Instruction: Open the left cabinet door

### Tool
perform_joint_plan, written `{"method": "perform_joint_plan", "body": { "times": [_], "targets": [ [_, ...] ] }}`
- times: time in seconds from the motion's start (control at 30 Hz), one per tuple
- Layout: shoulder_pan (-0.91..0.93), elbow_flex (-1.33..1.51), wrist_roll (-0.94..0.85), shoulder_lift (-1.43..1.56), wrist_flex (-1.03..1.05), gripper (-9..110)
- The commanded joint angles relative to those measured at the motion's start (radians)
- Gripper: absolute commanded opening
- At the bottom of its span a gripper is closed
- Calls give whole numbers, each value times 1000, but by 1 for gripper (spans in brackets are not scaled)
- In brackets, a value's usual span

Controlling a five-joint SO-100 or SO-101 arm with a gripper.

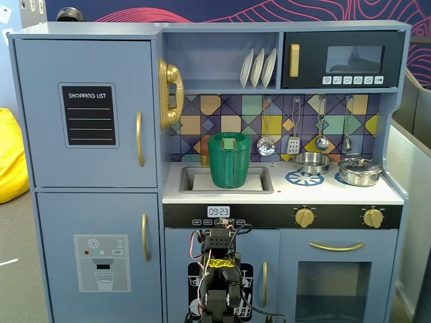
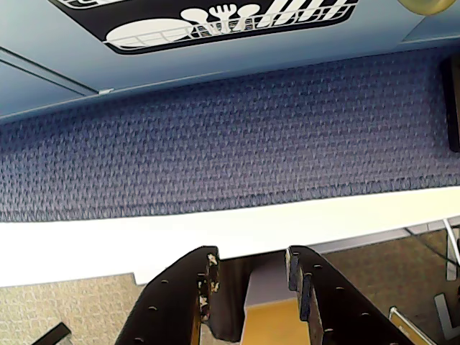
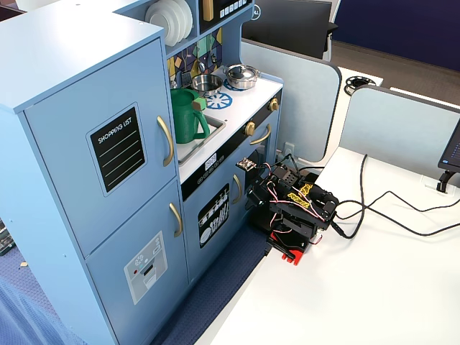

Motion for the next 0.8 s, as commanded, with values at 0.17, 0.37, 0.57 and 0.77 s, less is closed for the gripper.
{"method": "perform_joint_plan", "body": {
  "times": [0.17,0.37,0.57,0.77],
  "targets": [
    [0,0,-41,-6,187,0],
    [0,0,-51,-6,179,0],
    [31,-11,-49,-8,110,1],
    [-143,-296,153,-189,46,0]
  ]
}}
